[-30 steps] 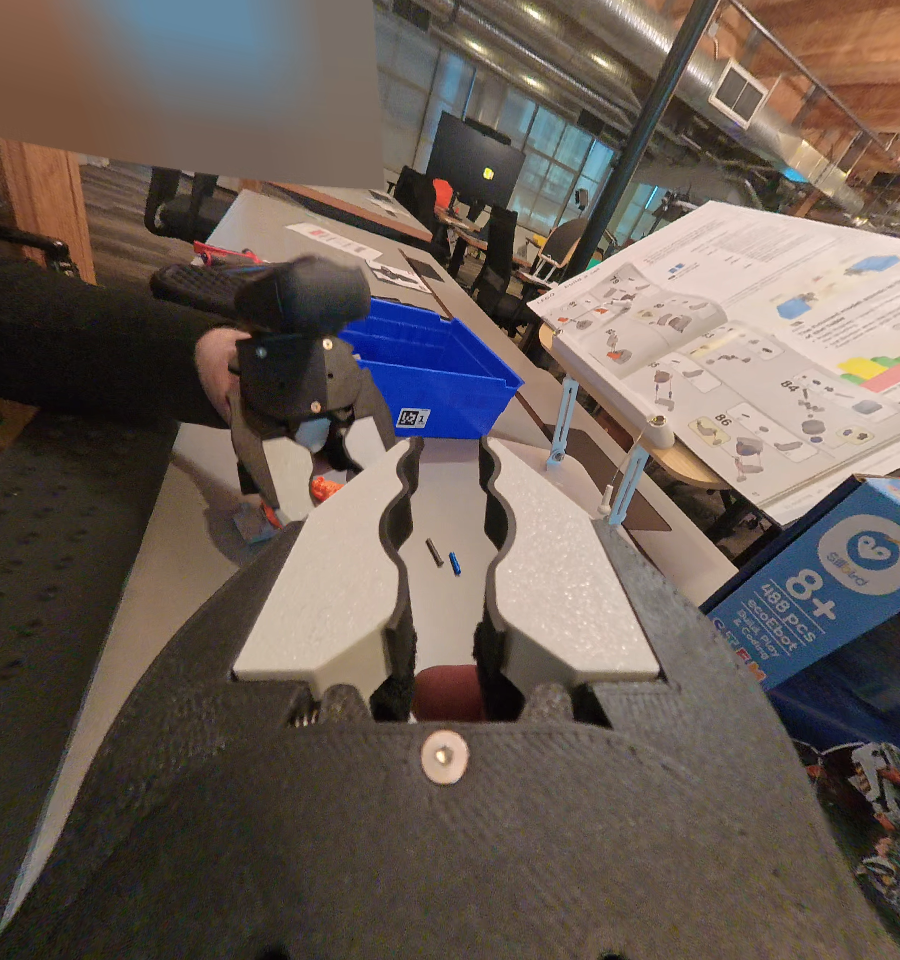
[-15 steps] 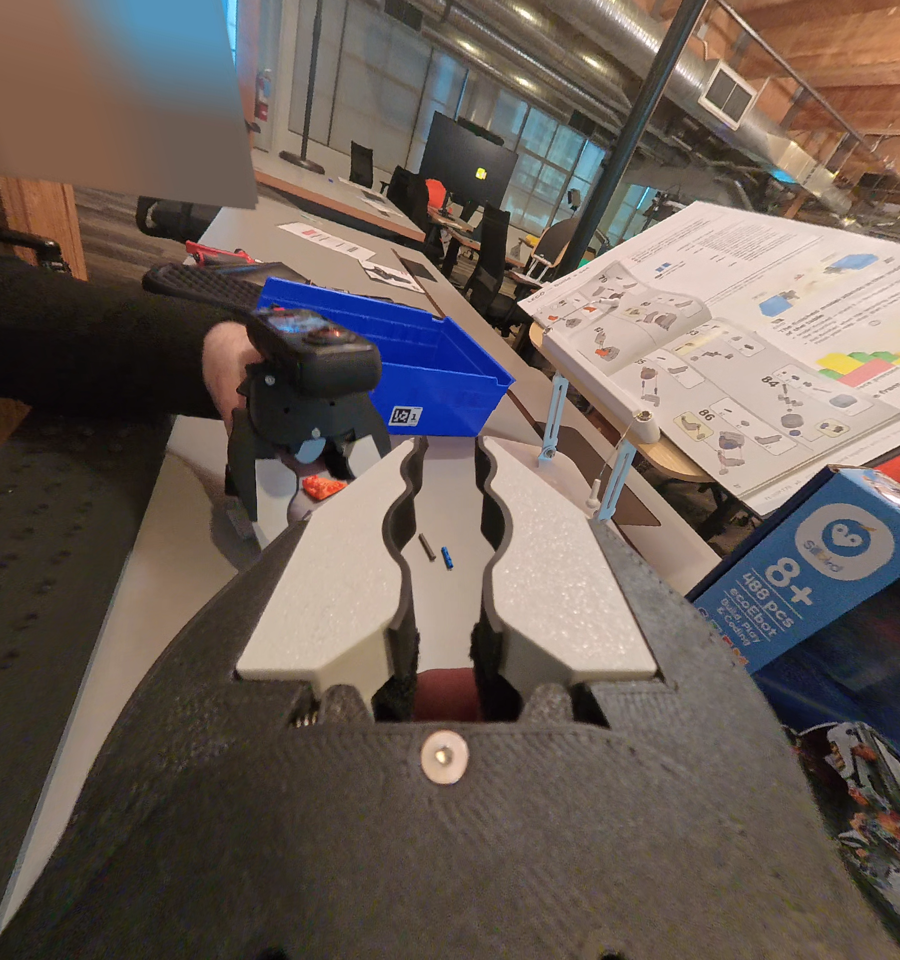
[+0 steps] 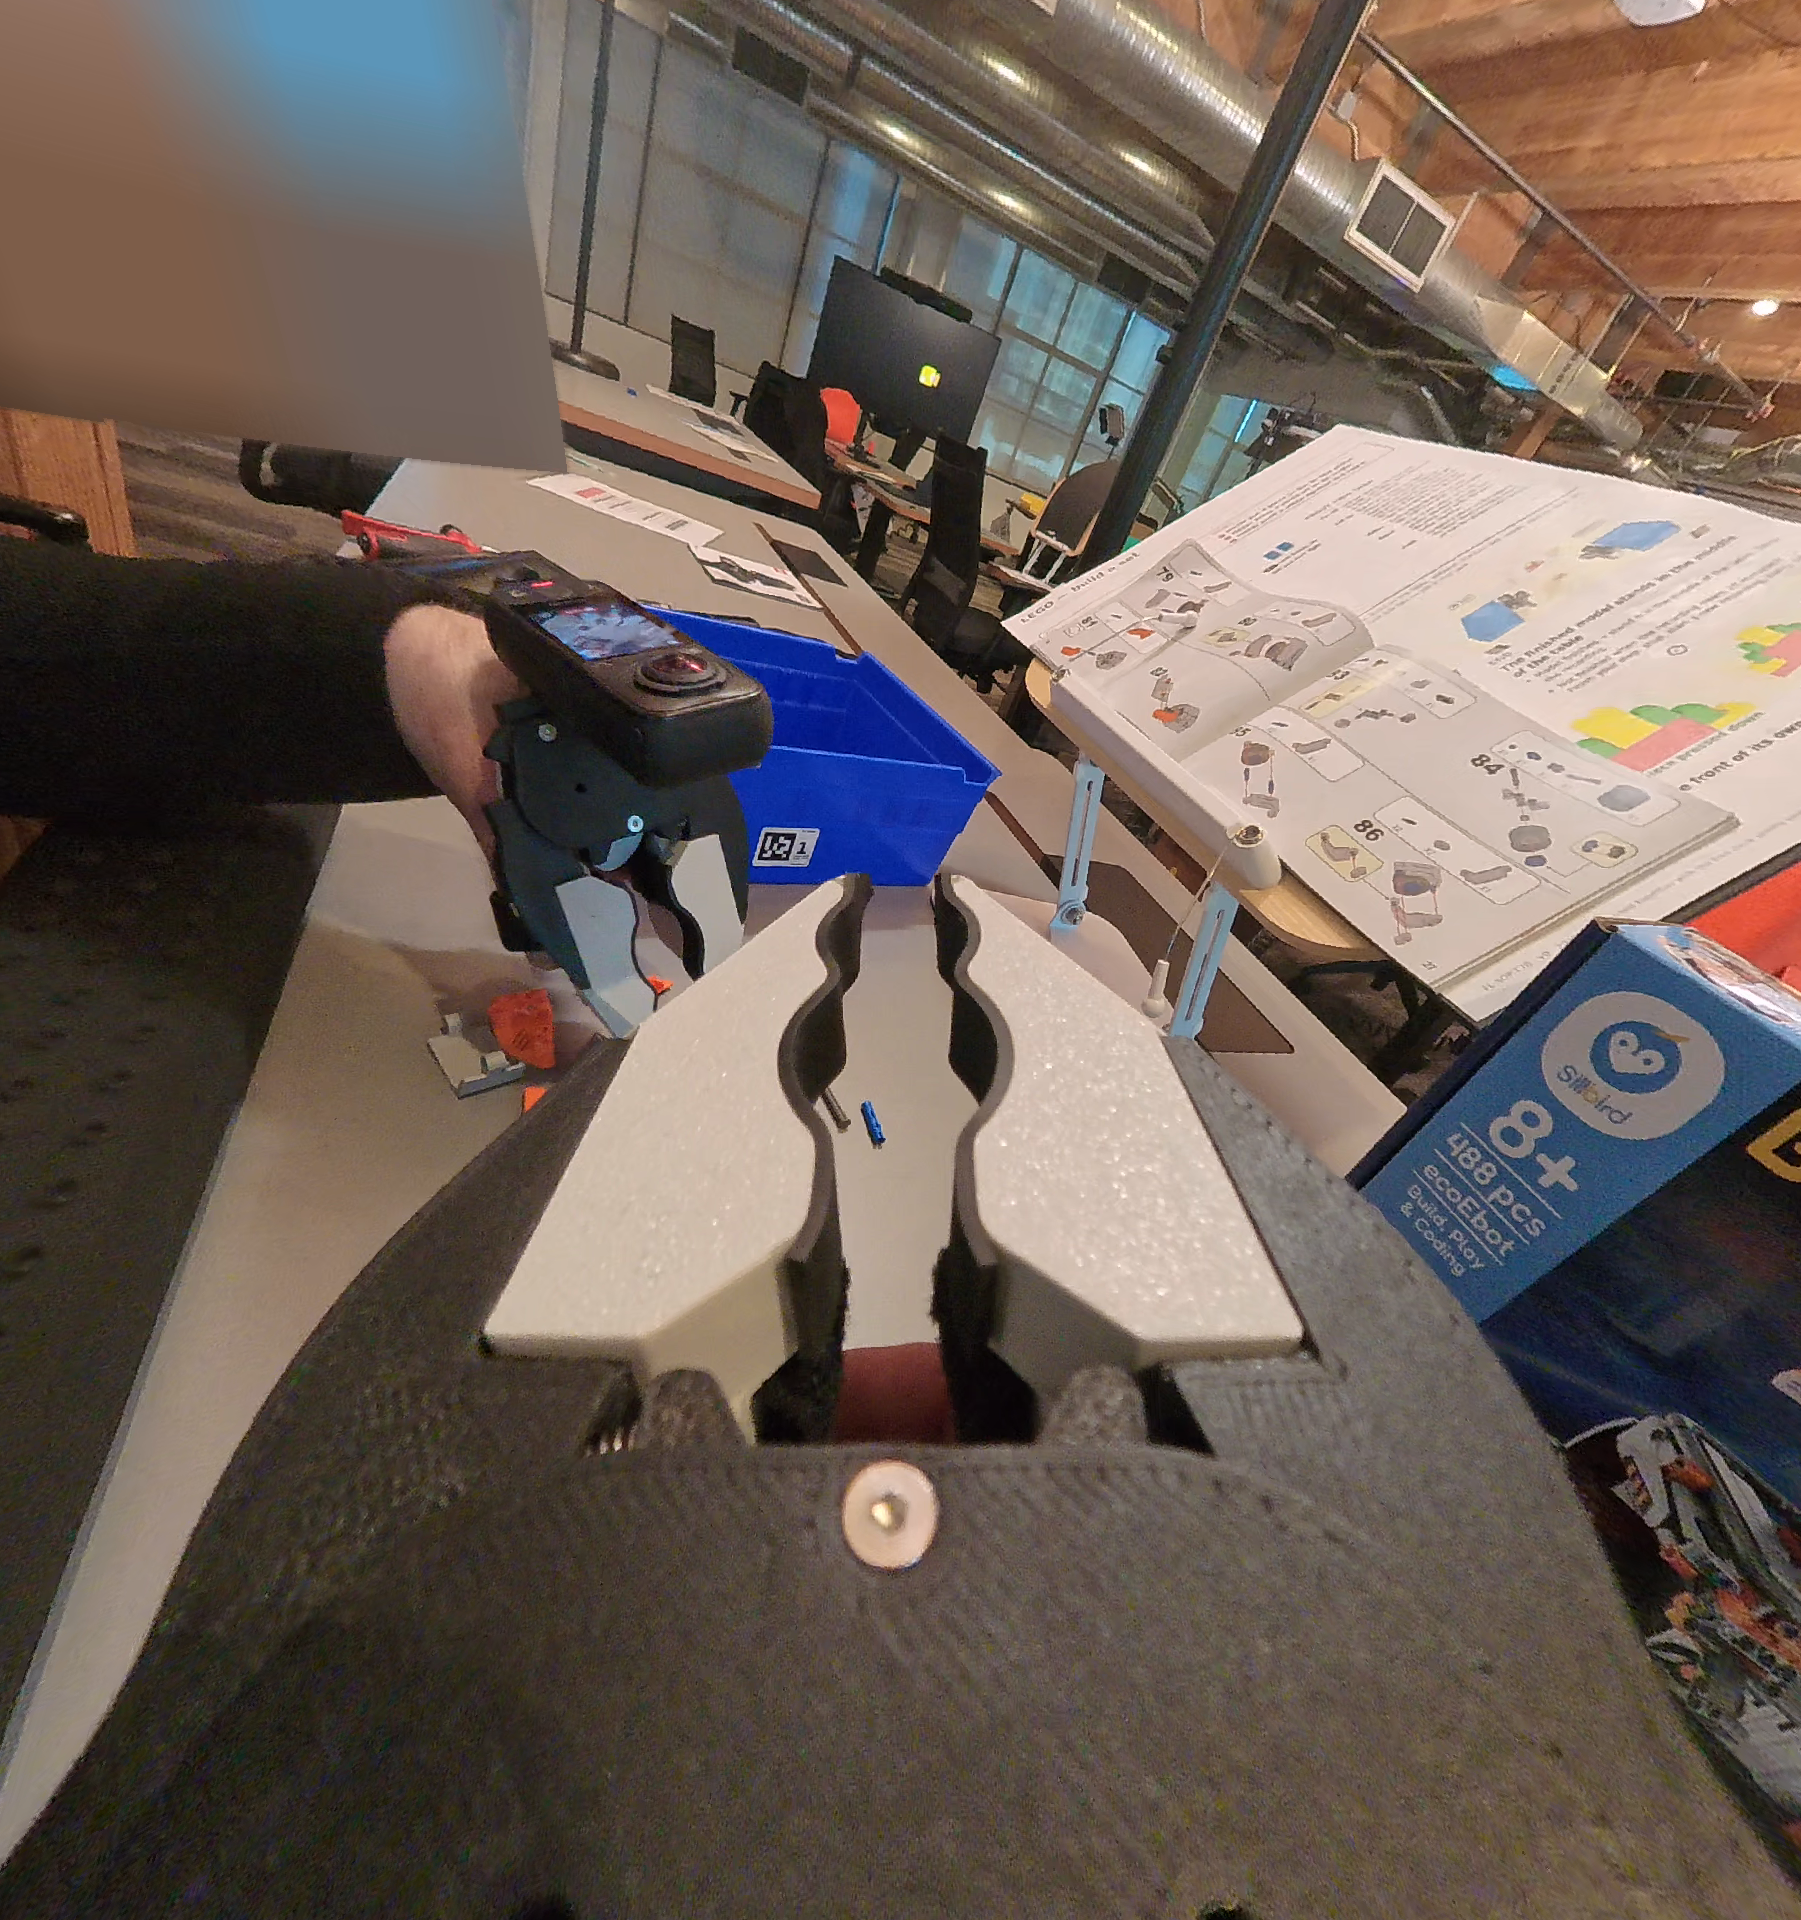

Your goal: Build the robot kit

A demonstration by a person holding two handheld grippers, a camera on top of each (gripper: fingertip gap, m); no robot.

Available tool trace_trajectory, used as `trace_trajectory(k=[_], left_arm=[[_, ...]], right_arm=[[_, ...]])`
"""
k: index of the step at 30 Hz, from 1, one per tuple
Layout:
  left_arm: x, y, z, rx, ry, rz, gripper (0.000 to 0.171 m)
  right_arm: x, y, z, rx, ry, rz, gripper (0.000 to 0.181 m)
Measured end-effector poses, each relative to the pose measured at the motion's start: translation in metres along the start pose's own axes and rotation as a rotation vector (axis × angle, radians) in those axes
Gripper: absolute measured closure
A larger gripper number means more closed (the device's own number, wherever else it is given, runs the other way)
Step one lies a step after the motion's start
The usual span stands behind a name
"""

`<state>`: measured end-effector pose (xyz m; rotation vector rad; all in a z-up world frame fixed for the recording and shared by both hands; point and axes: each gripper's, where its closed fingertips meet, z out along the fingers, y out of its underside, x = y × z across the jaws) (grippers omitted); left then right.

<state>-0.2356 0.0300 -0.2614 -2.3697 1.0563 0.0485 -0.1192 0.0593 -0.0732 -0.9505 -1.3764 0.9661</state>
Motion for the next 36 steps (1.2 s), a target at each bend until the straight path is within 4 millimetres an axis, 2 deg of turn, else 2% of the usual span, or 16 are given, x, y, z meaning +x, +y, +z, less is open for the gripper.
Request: trace_trajectory(k=[3,6,8,14,19,25,30,36], left_arm=[[-0.009,0.001,-0.004,0.002,-0.034,0.002,0.152],[-0.019,-0.006,-0.026,0.073,-0.071,-0.013,0.155],[-0.022,-0.005,-0.034,0.077,-0.060,-0.018,0.157],[-0.007,-0.006,0.000,0.001,0.016,0.085,0.159],[-0.002,-0.008,0.016,-0.055,0.059,0.162,0.160],[0.008,-0.006,0.023,-0.062,0.151,0.144,0.162],[0.006,-0.003,0.025,-0.061,0.156,0.111,0.171],[0.004,-0.003,0.025,-0.016,0.160,0.056,0.171]], right_arm=[[0.000,0.000,0.000,-0.003,0.001,-0.001,0.170],[-0.001,0.002,0.001,-0.012,-0.005,0.001,0.170],[-0.003,0.005,0.003,-0.022,-0.009,-0.002,0.171],[-0.008,0.014,0.010,-0.057,-0.022,-0.013,0.172],[-0.006,0.019,0.011,-0.064,-0.022,-0.003,0.172],[-0.007,0.021,0.011,-0.070,-0.029,-0.003,0.172],[-0.005,0.024,0.012,-0.075,-0.029,0.005,0.173],[-0.006,0.028,0.014,-0.092,-0.032,0.004,0.173]])
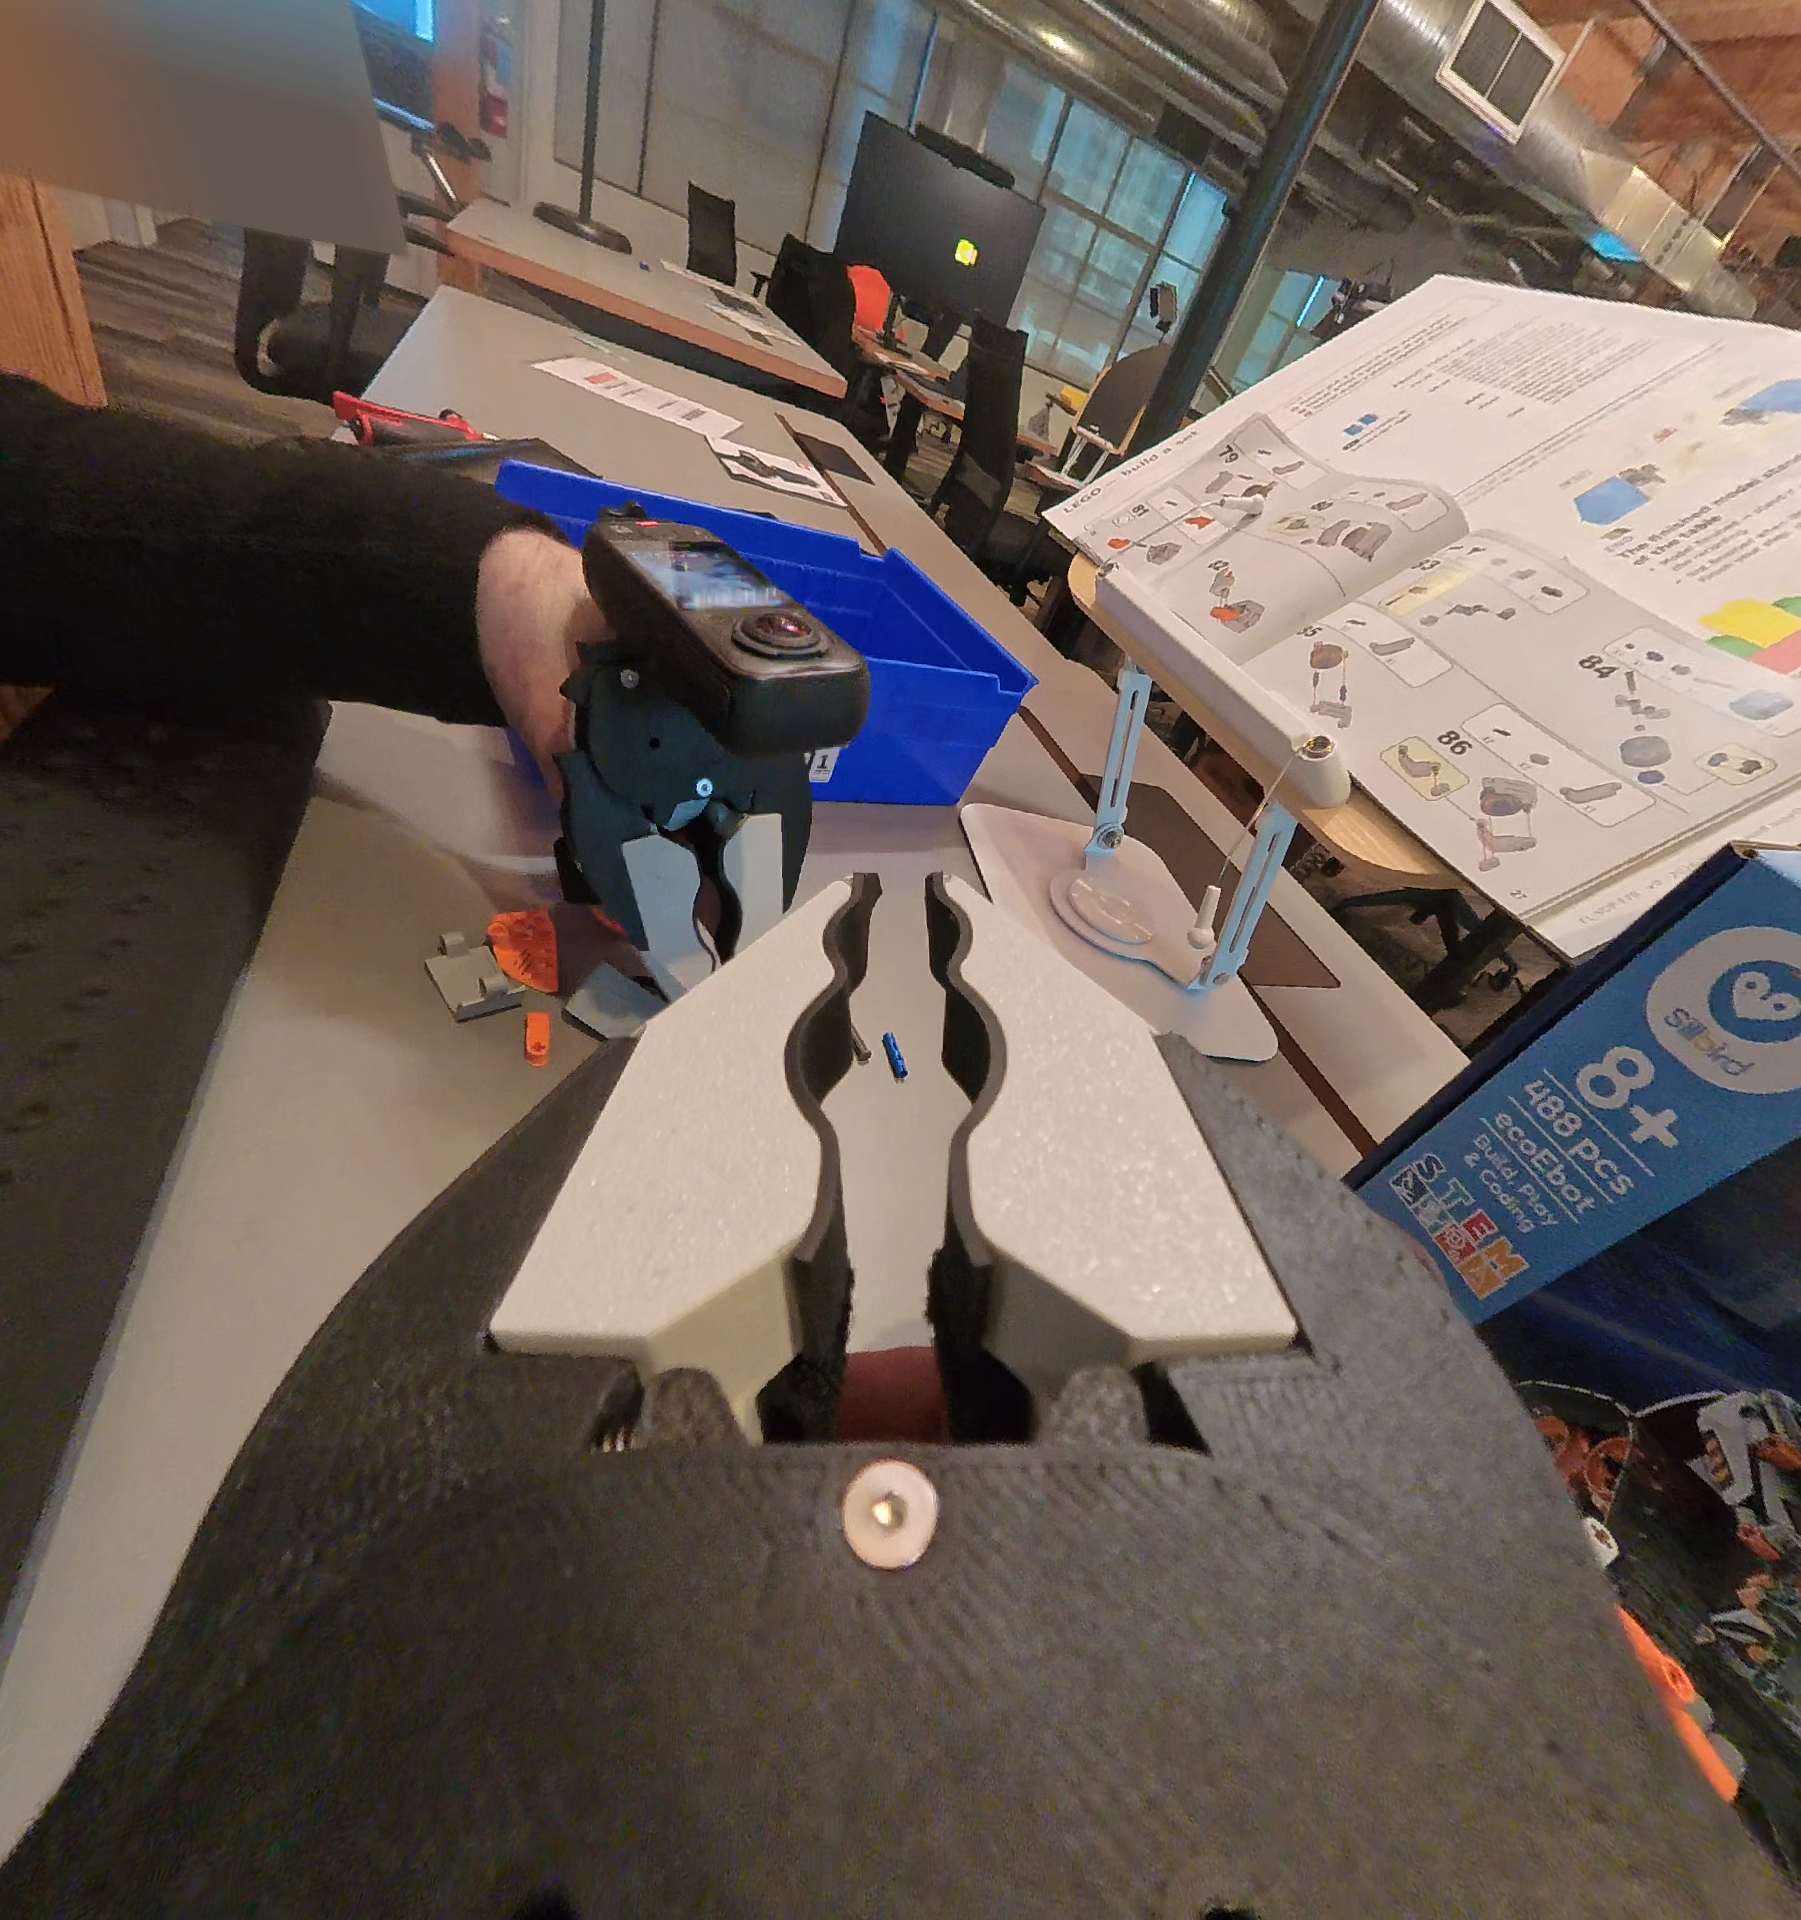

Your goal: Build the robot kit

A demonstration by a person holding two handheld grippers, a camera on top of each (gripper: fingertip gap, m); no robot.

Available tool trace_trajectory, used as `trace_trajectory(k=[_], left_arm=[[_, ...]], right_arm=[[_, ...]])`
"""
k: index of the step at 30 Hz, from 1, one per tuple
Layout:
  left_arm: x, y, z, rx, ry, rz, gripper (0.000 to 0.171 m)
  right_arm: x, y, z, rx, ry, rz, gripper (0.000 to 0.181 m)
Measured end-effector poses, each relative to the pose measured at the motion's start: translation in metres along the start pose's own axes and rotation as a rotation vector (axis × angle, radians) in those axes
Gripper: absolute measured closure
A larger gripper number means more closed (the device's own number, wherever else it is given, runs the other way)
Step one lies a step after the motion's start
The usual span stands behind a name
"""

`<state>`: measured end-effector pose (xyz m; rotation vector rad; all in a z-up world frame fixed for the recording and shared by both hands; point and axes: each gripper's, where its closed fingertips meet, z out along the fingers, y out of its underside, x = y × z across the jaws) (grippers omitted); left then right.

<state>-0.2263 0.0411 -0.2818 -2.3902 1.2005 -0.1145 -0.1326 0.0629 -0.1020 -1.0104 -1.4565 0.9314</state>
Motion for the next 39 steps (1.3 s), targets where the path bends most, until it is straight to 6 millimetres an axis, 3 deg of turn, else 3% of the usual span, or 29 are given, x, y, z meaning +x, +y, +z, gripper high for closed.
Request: trace_trajectory(k=[6,11,14,20,23,33,39], left_arm=[[-0.014,-0.008,-0.015,0.084,-0.031,-0.084,0.171],[-0.017,-0.007,-0.026,0.053,-0.026,-0.019,0.165],[-0.006,-0.006,-0.023,0.010,0.028,0.064,0.164],[-0.003,0.005,-0.010,-0.093,0.041,0.138,0.162],[-0.001,0.009,-0.009,-0.111,0.060,0.131,0.153],[-0.006,0.011,-0.011,-0.077,0.003,0.079,0.171],[-0.005,0.008,-0.010,-0.026,-0.008,0.043,0.171]], right_arm=[[-0.002,-0.002,-0.001,0.001,-0.001,-0.010,0.173],[-0.001,-0.004,-0.002,0.008,0.000,-0.007,0.172],[-0.002,-0.004,-0.002,0.005,-0.005,-0.008,0.172],[-0.004,-0.007,-0.002,0.011,-0.007,-0.017,0.172],[-0.004,-0.008,-0.003,0.015,-0.004,-0.018,0.173],[-0.005,-0.010,-0.003,0.017,-0.007,-0.023,0.172],[-0.007,-0.010,-0.002,0.016,-0.011,-0.025,0.173]])
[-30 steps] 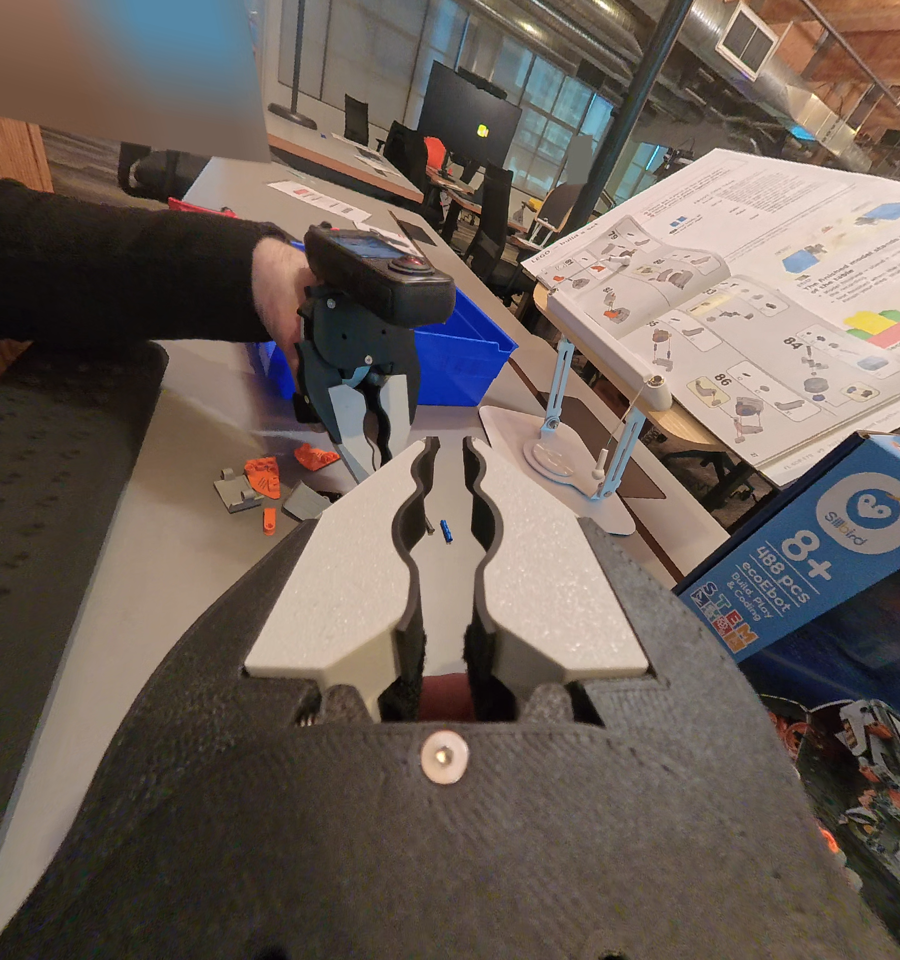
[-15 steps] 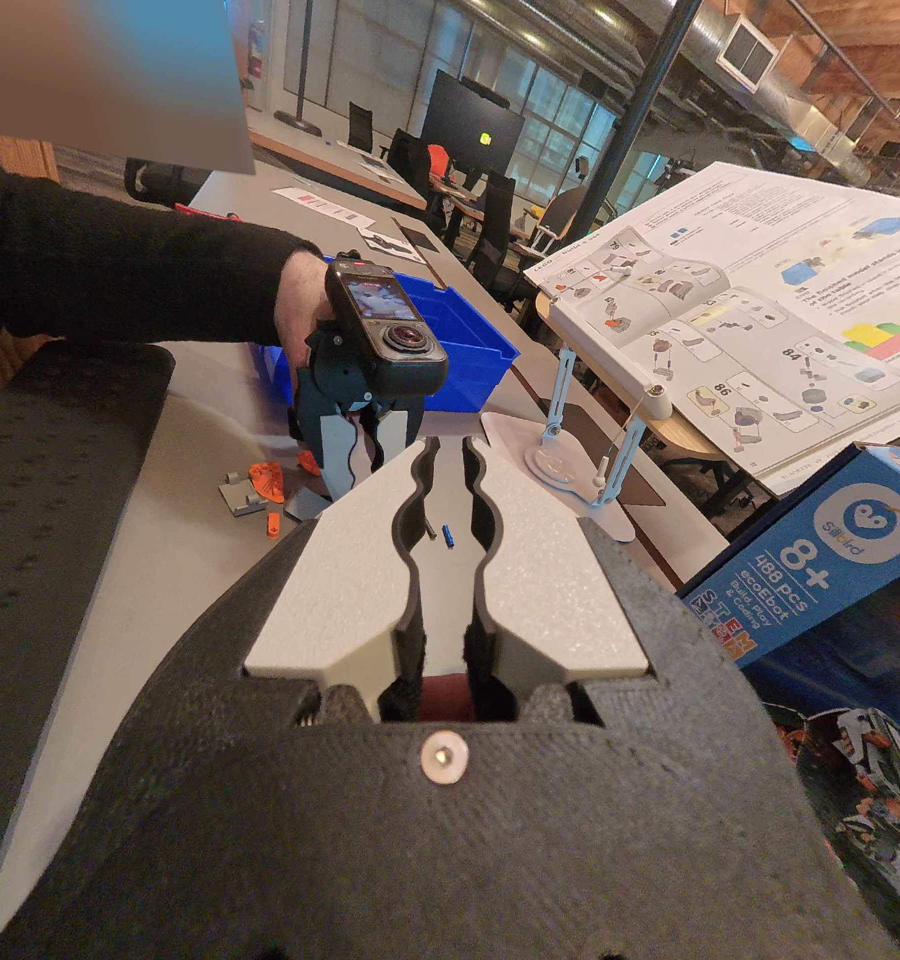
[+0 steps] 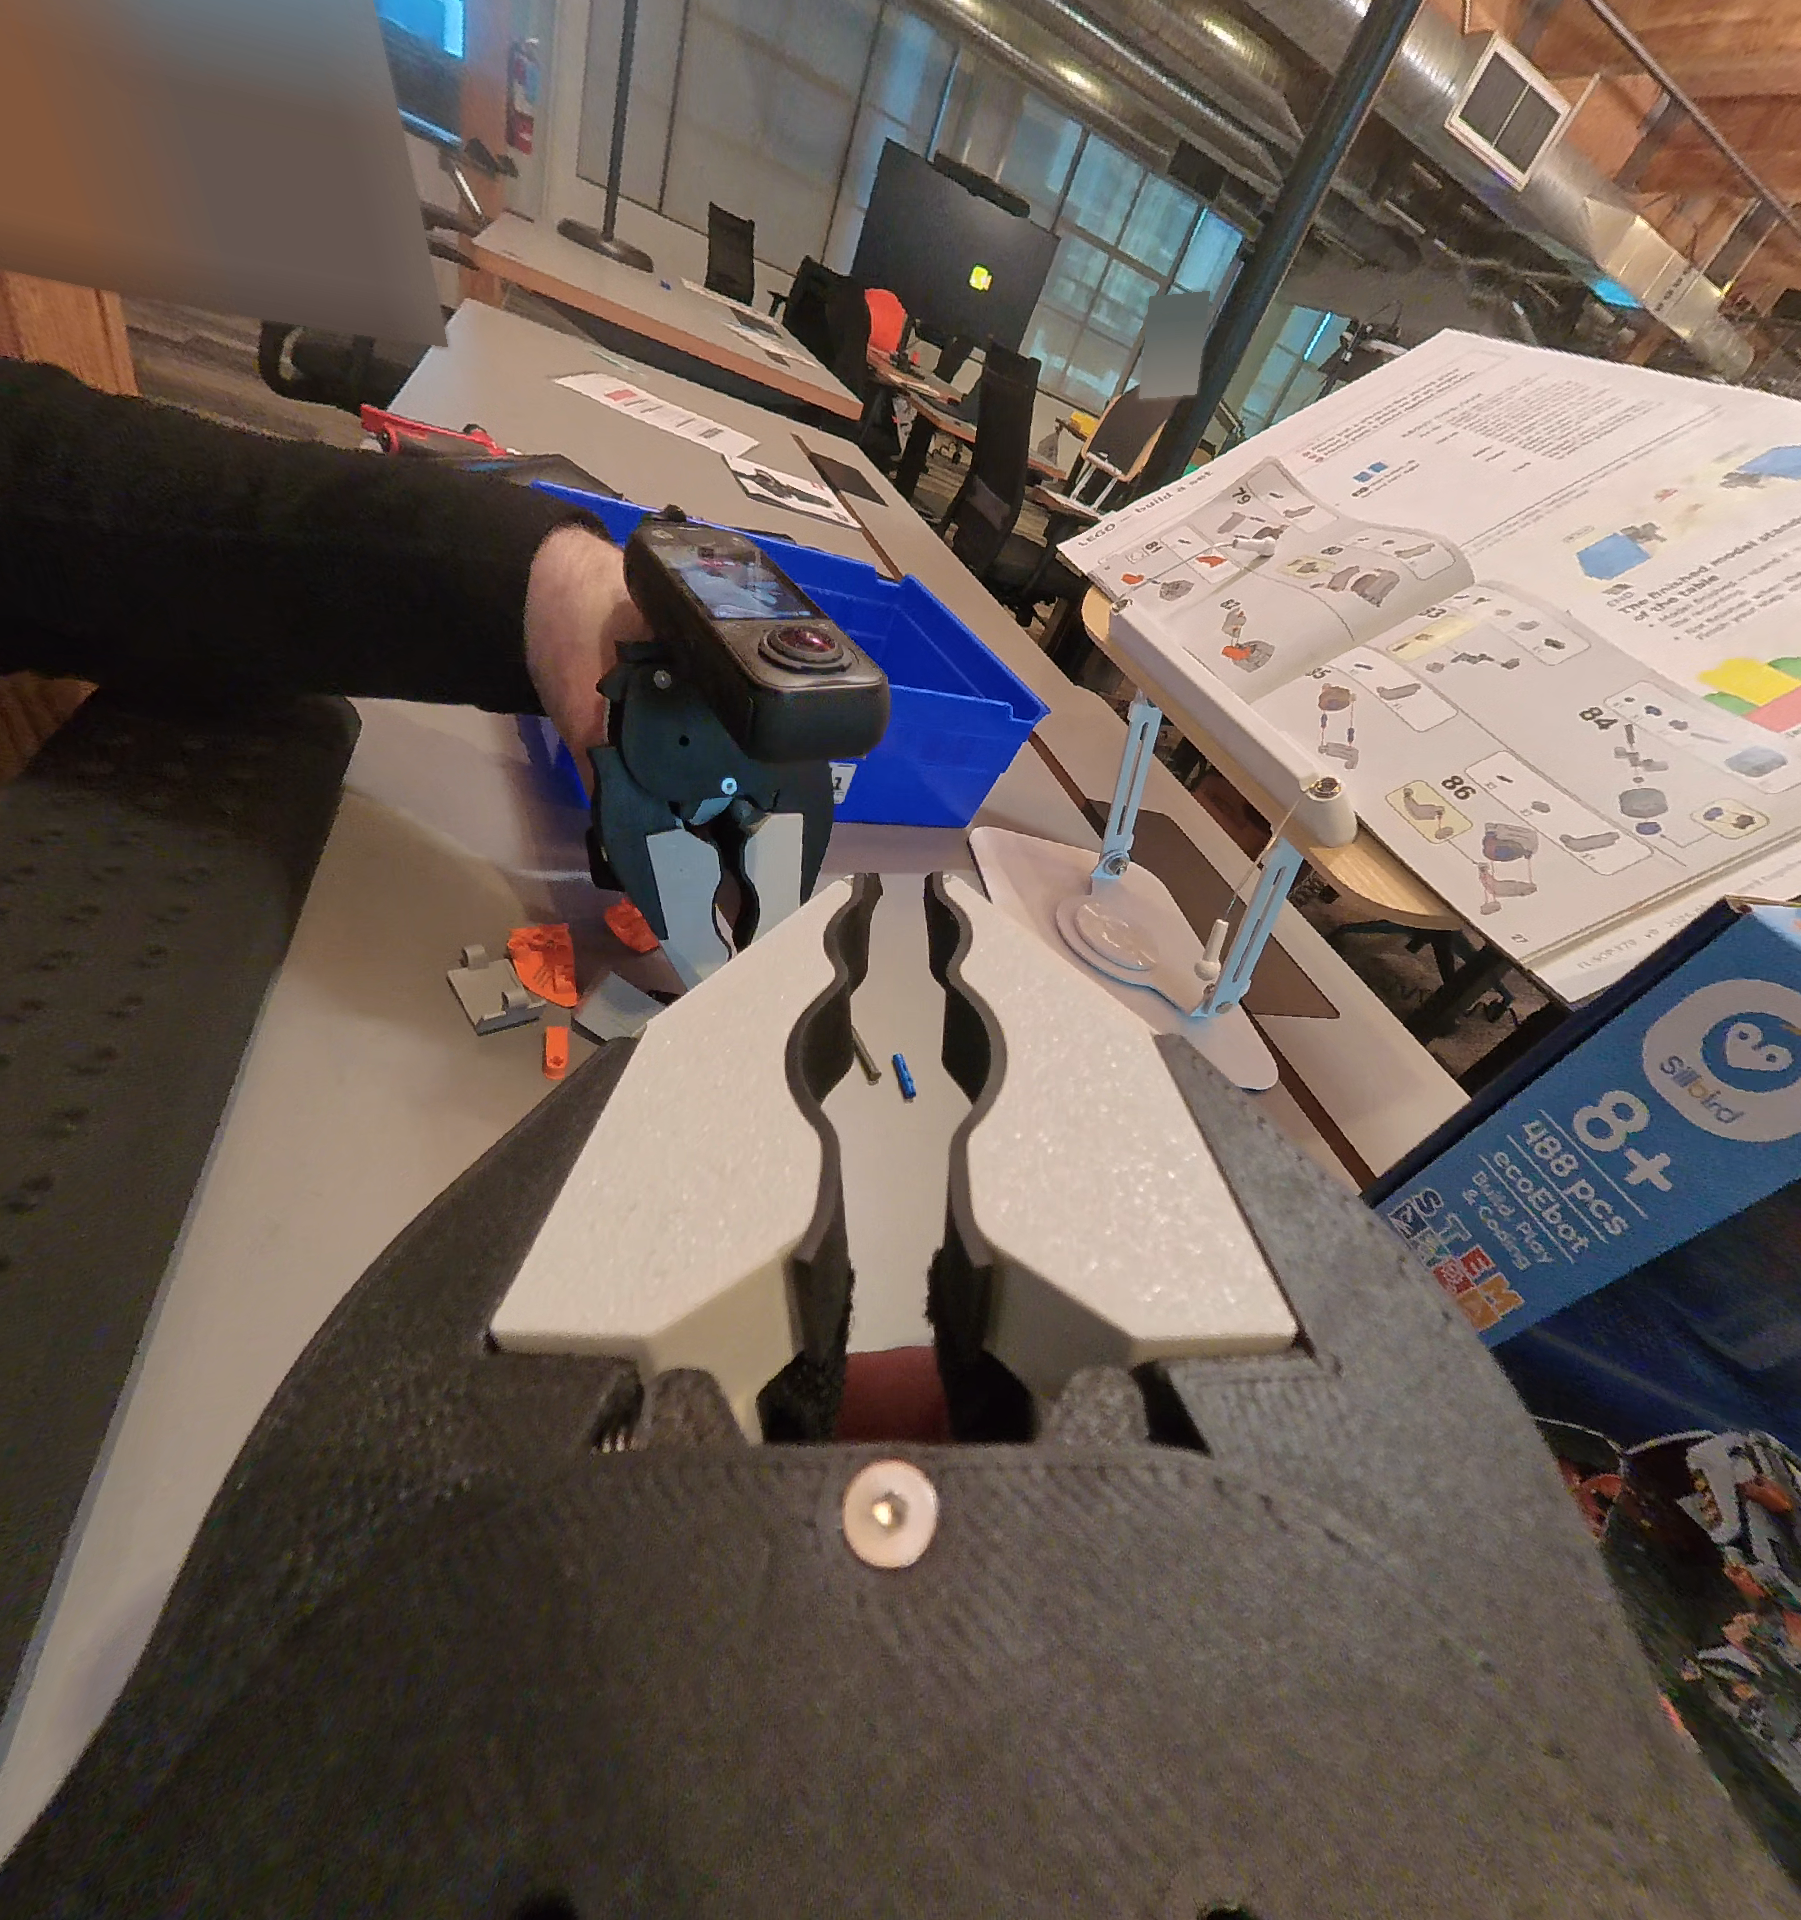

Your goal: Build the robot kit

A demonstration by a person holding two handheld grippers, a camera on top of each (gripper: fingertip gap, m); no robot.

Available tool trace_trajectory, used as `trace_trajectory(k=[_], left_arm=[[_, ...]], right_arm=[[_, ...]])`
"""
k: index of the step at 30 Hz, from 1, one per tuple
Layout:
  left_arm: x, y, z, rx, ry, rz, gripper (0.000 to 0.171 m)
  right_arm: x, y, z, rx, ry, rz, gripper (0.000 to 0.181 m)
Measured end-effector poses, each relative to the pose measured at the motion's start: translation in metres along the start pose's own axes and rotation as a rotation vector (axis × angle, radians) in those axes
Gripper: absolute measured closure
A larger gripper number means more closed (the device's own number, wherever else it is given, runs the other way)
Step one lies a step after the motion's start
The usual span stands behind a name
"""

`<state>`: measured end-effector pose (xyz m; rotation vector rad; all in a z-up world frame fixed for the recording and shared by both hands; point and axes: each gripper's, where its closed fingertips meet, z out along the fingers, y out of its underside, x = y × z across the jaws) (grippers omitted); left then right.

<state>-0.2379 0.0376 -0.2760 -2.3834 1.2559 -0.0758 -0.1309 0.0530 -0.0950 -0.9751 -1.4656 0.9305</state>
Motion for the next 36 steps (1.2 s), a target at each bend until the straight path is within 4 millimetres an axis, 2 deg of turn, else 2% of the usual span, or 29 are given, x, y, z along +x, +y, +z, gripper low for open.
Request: trace_trajectory(k=[5,8,13,16,18,20,36], left_arm=[[0.003,0.000,-0.004,0.015,0.006,0.038,0.171],[0.012,-0.005,-0.005,0.004,0.042,0.093,0.157],[0.023,-0.005,0.002,-0.038,0.070,0.188,0.149],[0.021,-0.007,0.003,-0.059,0.032,0.245,0.153],[0.024,-0.008,0.004,-0.069,0.036,0.258,0.159],[0.018,-0.009,0.005,-0.078,-0.005,0.246,0.168],[0.018,-0.013,0.005,0.024,-0.087,0.143,0.171]], right_arm=[[-0.002,0.003,0.003,-0.011,-0.008,-0.002,0.173],[-0.002,0.003,0.002,-0.012,-0.006,-0.002,0.173],[-0.001,0.003,0.002,-0.012,-0.004,-0.005,0.173],[-0.002,0.002,0.002,-0.012,-0.005,-0.010,0.173],[-0.002,0.002,0.002,-0.014,-0.005,-0.013,0.173],[-0.002,0.002,0.002,-0.015,-0.004,-0.016,0.173],[-0.004,0.006,0.005,-0.028,-0.010,-0.011,0.173]])
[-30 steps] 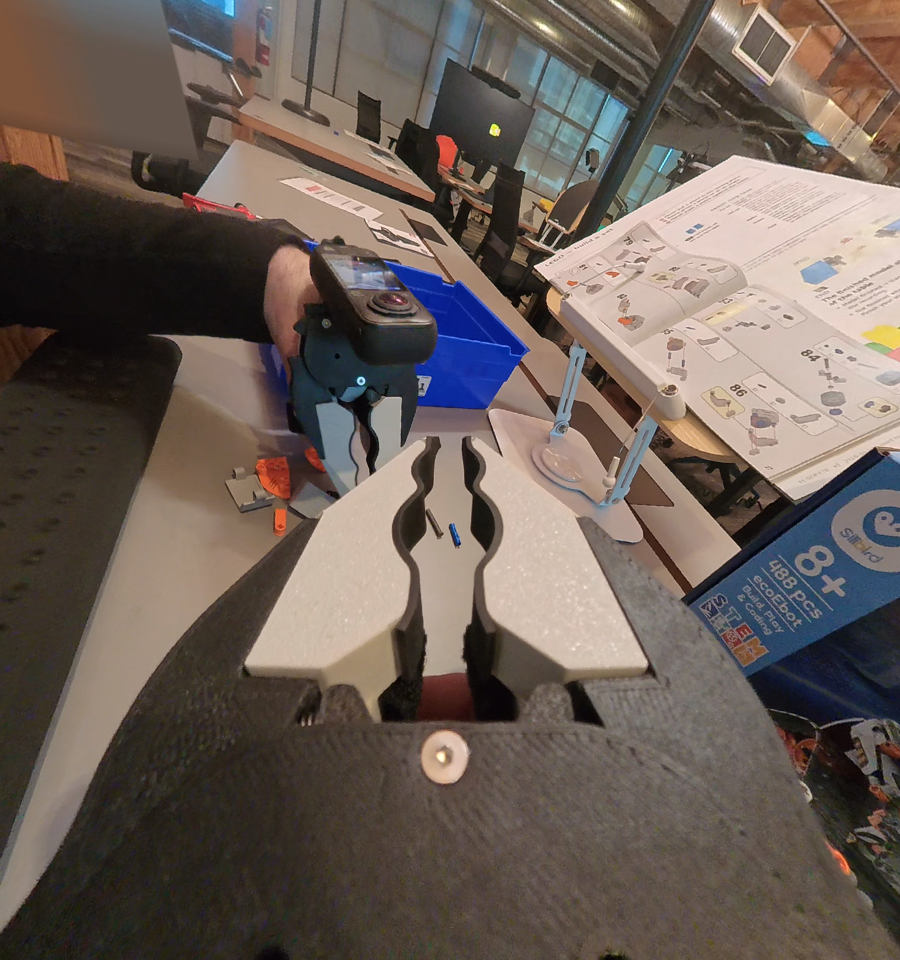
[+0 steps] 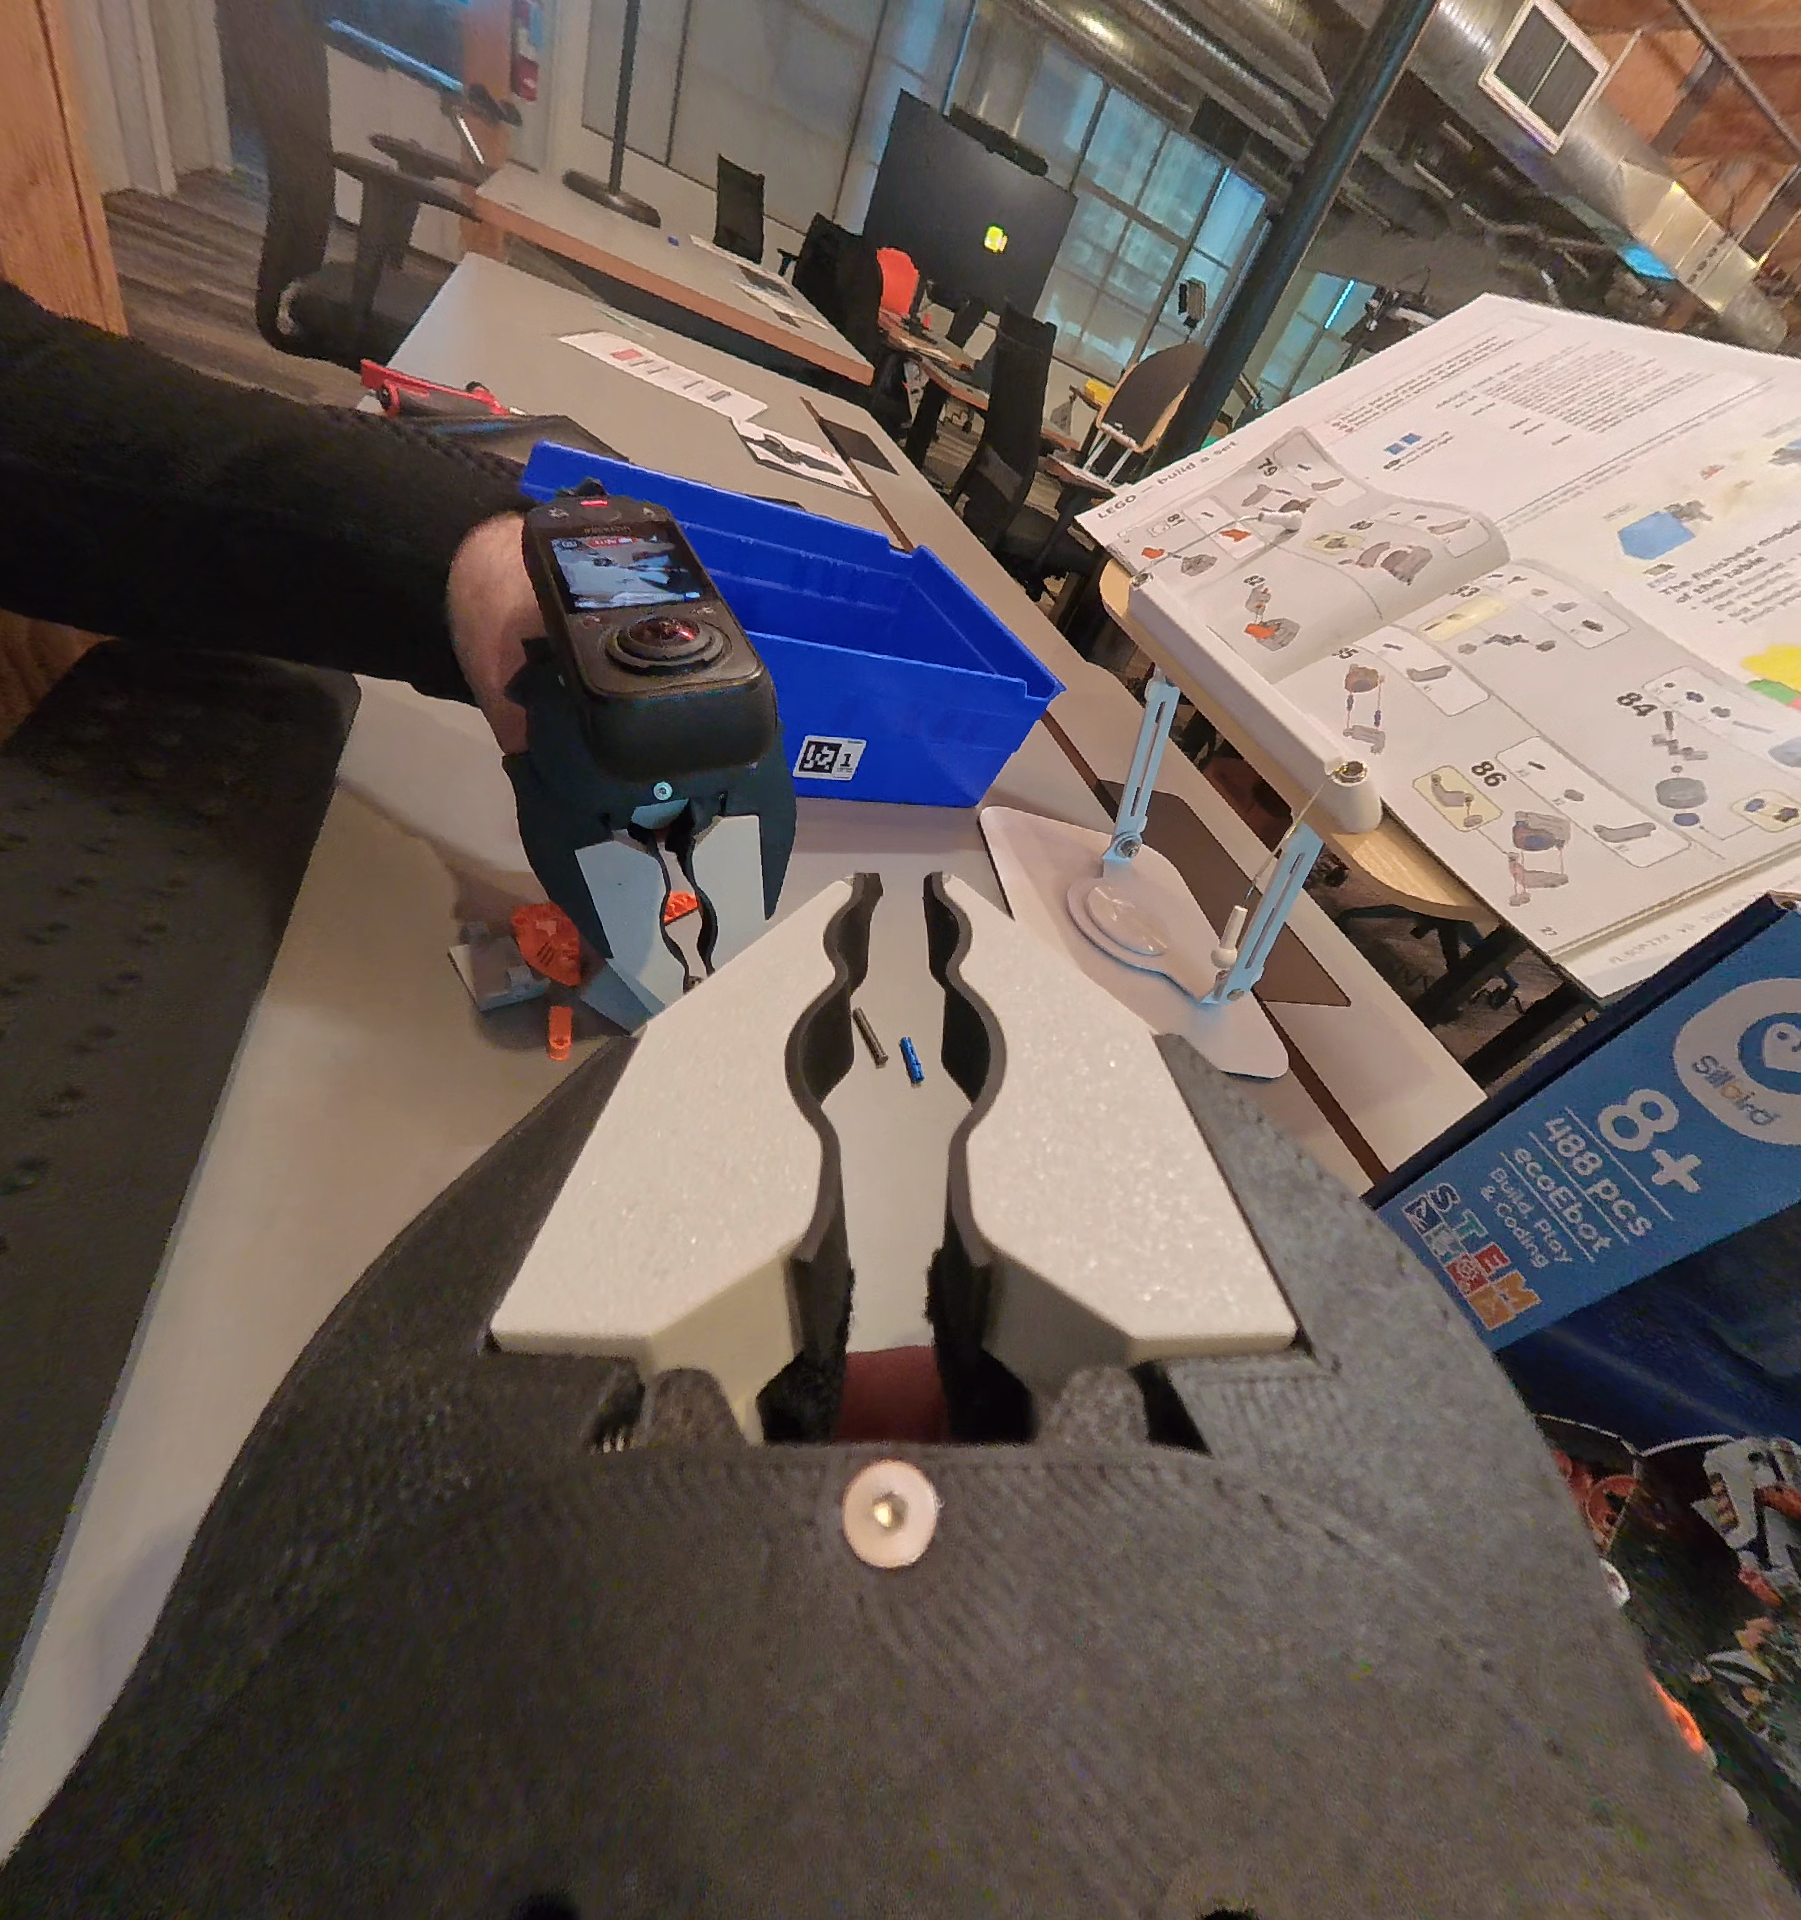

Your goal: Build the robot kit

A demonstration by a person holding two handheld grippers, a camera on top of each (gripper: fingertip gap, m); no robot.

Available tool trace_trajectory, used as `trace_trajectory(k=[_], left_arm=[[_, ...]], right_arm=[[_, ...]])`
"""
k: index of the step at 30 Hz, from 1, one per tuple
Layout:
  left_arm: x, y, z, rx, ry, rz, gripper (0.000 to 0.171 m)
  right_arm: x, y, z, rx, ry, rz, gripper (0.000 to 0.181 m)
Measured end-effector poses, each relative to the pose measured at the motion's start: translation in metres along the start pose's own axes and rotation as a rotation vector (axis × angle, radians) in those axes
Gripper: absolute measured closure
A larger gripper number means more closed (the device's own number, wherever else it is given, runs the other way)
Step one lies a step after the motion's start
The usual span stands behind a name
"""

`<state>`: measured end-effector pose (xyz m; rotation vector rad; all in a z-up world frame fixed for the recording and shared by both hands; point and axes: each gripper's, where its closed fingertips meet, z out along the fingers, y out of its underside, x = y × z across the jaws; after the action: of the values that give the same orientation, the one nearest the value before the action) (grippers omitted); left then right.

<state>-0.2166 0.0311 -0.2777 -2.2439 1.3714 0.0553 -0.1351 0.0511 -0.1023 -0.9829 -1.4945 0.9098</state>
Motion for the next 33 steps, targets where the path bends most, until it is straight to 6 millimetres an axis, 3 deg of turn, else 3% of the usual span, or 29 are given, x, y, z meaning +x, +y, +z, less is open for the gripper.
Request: trace_trajectory(k=[6,10,17,24,27,31,33], left_arm=[[-0.001,-0.001,0.001,-0.005,0.007,0.009,0.171],[-0.001,-0.001,0.003,-0.027,0.040,0.008,0.162],[-0.003,-0.004,0.007,-0.059,0.094,-0.016,0.170],[-0.011,-0.007,0.001,0.046,0.020,-0.116,0.170],[-0.022,-0.035,-0.027,0.275,-0.003,-0.197,0.170],[-0.049,-0.090,-0.100,0.749,-0.004,-0.392,0.170],[-0.051,-0.112,-0.136,0.983,0.079,-0.465,0.170]], right_arm=[[0.001,-0.001,-0.001,0.004,0.004,0.000,0.173],[0.001,-0.003,-0.002,0.008,0.004,-0.001,0.173],[0.002,-0.006,-0.005,0.018,0.006,-0.002,0.173],[0.001,-0.005,-0.004,0.008,0.008,0.009,0.173],[0.006,-0.007,-0.003,-0.008,0.058,0.027,0.174],[0.011,-0.013,-0.001,0.000,0.132,0.028,0.170],[0.008,-0.023,0.003,0.009,0.185,-0.030,0.163]])
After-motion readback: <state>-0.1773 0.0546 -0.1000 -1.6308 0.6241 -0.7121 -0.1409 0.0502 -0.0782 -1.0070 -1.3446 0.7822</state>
